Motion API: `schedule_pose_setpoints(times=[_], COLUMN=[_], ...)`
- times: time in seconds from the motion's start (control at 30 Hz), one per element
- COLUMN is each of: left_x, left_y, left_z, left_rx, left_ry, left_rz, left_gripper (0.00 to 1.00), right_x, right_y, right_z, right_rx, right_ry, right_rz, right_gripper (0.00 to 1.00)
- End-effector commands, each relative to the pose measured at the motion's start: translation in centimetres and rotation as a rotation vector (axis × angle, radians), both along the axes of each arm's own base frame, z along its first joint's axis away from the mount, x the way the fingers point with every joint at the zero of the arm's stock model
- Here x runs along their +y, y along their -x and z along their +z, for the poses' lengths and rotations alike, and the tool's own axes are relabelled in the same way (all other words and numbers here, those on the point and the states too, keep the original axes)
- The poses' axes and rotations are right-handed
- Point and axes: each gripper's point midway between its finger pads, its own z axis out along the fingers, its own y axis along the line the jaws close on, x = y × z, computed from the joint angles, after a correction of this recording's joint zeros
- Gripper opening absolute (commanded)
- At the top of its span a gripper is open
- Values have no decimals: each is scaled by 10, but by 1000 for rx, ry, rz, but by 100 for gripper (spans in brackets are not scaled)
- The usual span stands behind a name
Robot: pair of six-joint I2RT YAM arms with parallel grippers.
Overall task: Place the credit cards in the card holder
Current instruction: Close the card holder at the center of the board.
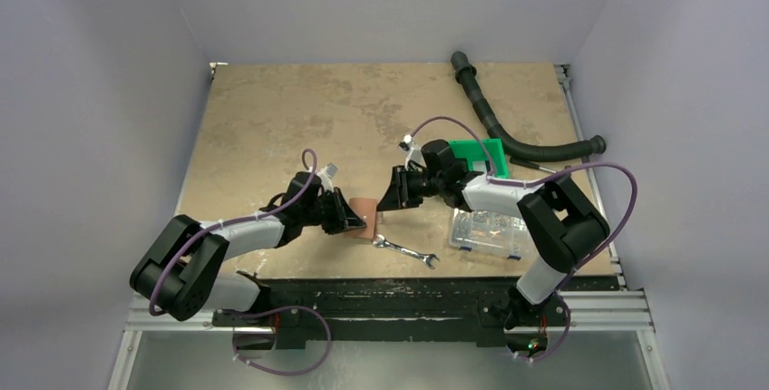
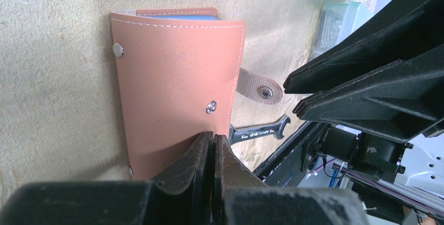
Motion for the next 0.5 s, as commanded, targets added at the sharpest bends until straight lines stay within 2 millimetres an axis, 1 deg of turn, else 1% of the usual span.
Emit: schedule_pose_setpoints(times=[0.0, 0.17, 0.27, 0.47], left_x=[22, 22, 22, 22], left_y=[19, 19, 18, 18], left_z=[-34, -34, -34, -35], left_rx=[78, 78, 78, 80], left_ry=[-129, -132, -133, -134], left_rz=[5, 3, 1, -1], left_gripper=[0, 0, 0, 0], right_x=[-3, -10, -12, -10], right_y=[-1, -5, -3, -2], right_z=[-2, -4, -6, -10], right_rx=[-12, -36, -33, -23], right_ry=[9, 59, 68, 59], right_rz=[-3, -26, -20, -13], right_gripper=[31, 36, 36, 32])
